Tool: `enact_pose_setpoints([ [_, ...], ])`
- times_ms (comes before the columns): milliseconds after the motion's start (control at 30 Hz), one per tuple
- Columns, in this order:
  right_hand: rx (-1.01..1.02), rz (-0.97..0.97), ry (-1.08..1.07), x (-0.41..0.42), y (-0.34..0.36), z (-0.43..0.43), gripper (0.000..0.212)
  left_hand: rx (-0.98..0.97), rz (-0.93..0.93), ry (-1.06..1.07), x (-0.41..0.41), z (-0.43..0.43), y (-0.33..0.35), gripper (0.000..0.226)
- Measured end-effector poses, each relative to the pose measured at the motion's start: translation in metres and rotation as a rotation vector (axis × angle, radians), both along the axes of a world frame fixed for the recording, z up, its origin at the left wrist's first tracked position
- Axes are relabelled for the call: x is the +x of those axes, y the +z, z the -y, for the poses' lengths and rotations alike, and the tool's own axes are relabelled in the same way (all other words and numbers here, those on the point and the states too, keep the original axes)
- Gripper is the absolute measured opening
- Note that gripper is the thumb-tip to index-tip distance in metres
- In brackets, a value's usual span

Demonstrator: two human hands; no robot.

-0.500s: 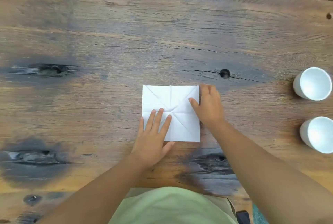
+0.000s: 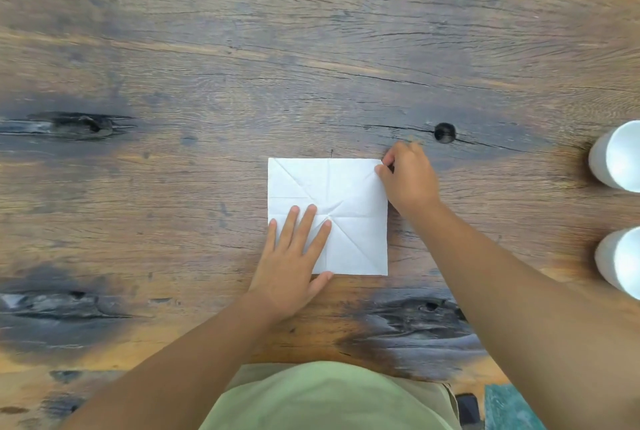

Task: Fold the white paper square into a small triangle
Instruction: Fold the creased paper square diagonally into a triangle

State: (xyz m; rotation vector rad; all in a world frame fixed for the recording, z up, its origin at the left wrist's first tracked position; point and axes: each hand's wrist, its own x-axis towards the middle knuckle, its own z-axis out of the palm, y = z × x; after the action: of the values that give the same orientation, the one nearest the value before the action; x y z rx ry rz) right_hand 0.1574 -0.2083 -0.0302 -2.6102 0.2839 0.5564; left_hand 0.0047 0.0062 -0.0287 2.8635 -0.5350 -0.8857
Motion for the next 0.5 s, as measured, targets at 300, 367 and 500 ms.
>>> enact_pose_setpoints([
  [300, 0.286, 0.078, -0.297, 0.025, 0.002, 0.005, 0.013, -0.029, 0.008, 0.008, 0.031, 0.017, -0.001, 0.080],
  [367, 0.346, 0.047, -0.385, 0.034, 0.004, 0.008, 0.023, -0.031, 0.015, 0.016, 0.043, 0.020, -0.002, 0.079],
  [500, 0.398, -0.056, -0.503, 0.046, 0.000, 0.015, 0.017, -0.040, 0.026, 0.025, 0.058, 0.023, -0.005, 0.078],
])
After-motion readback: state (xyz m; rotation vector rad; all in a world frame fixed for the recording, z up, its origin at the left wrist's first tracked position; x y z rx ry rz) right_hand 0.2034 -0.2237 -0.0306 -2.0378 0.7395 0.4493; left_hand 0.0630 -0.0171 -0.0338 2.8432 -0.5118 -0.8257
